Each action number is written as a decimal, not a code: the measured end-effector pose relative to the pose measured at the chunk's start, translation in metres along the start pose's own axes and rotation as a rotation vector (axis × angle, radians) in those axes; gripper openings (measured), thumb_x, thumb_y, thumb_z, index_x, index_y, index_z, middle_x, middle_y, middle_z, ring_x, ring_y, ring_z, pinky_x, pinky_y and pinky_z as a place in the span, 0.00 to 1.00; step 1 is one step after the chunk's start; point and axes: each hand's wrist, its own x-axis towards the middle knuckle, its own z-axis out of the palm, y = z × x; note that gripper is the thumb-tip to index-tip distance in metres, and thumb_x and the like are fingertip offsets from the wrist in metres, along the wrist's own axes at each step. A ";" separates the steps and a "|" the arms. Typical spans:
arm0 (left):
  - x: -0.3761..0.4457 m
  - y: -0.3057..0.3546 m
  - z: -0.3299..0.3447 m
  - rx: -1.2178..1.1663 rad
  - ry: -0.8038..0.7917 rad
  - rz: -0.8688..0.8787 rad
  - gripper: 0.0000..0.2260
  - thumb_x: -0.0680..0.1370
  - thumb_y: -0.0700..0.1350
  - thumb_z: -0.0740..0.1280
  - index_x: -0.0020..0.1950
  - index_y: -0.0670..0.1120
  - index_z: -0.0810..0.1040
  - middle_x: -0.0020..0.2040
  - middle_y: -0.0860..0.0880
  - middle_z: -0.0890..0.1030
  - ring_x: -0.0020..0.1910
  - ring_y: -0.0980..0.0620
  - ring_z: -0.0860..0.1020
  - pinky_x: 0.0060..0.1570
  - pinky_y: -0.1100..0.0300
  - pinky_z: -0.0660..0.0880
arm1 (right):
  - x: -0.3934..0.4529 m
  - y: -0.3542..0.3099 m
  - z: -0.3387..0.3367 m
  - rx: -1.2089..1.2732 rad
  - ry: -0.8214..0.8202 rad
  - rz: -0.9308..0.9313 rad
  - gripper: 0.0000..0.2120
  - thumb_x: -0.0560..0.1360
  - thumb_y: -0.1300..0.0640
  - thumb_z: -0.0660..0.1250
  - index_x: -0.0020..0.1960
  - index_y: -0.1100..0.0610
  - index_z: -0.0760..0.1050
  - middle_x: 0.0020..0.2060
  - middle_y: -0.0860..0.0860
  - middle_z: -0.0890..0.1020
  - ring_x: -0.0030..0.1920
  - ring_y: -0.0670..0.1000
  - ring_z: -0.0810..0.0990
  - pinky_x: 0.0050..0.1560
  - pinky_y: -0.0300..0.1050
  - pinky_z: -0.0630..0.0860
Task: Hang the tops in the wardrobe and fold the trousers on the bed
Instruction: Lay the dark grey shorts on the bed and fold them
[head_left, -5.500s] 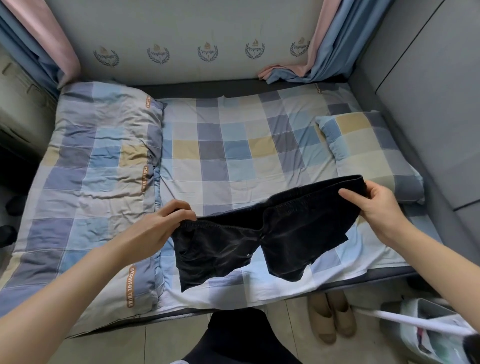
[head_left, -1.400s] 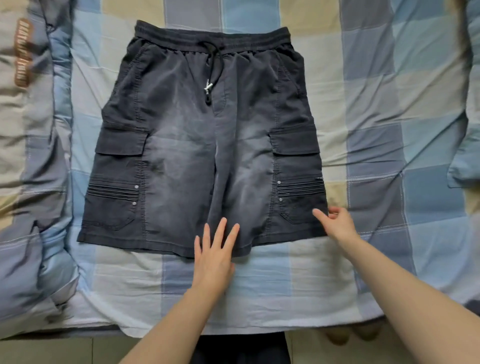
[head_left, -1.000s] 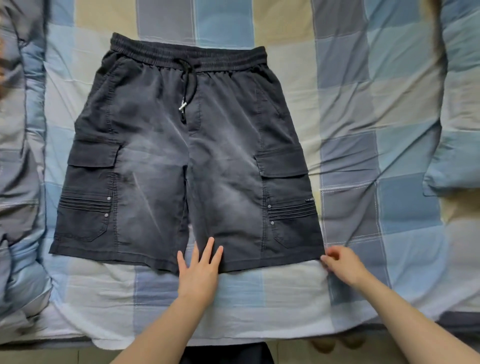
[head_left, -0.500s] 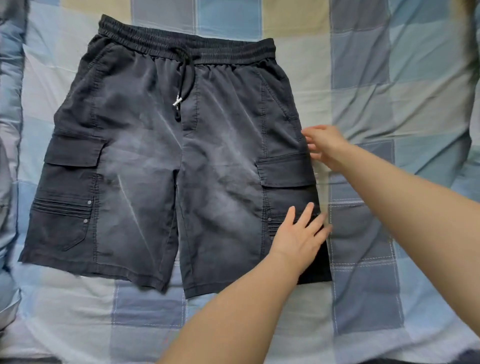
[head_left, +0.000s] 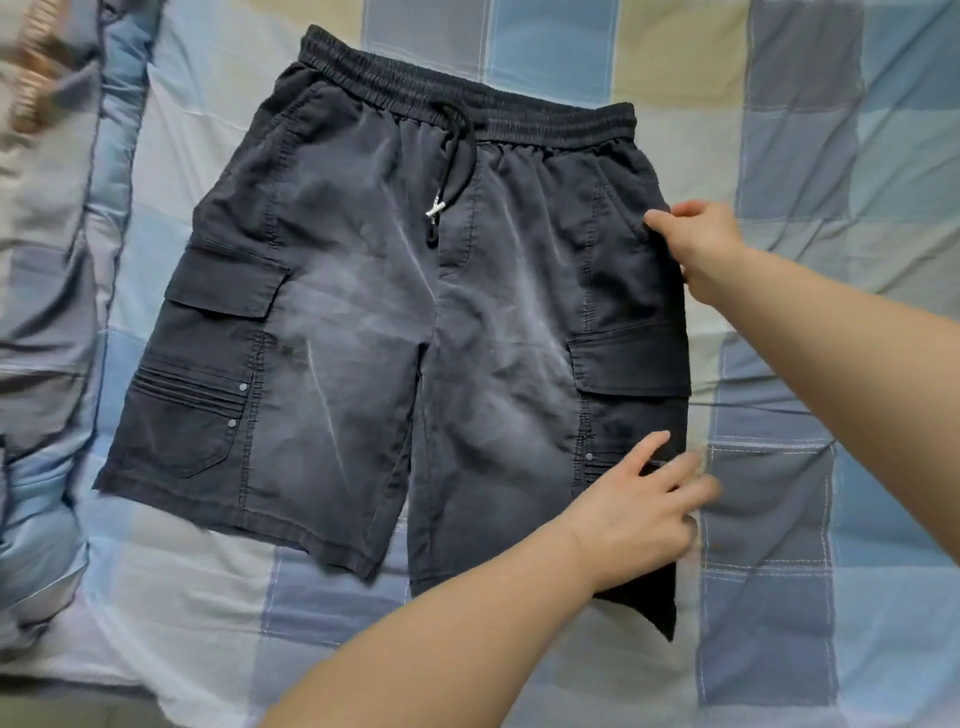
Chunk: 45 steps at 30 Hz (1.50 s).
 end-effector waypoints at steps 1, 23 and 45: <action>-0.017 -0.004 -0.013 -0.037 0.009 -0.049 0.12 0.74 0.34 0.61 0.33 0.46 0.77 0.54 0.44 0.77 0.58 0.41 0.73 0.68 0.40 0.63 | -0.007 -0.010 0.004 -0.018 0.029 -0.031 0.08 0.75 0.52 0.69 0.49 0.53 0.72 0.40 0.48 0.75 0.39 0.48 0.74 0.36 0.40 0.71; -0.396 -0.213 -0.147 -0.751 0.398 -1.794 0.11 0.71 0.32 0.72 0.40 0.47 0.74 0.36 0.49 0.78 0.36 0.51 0.76 0.49 0.53 0.75 | -0.137 -0.156 0.367 -0.442 -0.152 -0.571 0.12 0.75 0.65 0.57 0.50 0.56 0.78 0.49 0.52 0.81 0.50 0.51 0.78 0.48 0.41 0.73; -0.353 -0.245 -0.144 -0.359 0.612 -1.692 0.05 0.73 0.39 0.74 0.47 0.42 0.82 0.43 0.42 0.84 0.42 0.42 0.79 0.41 0.59 0.62 | -0.005 -0.213 0.318 -1.531 -0.078 -1.119 0.15 0.75 0.67 0.57 0.60 0.57 0.69 0.57 0.59 0.73 0.58 0.62 0.68 0.52 0.56 0.67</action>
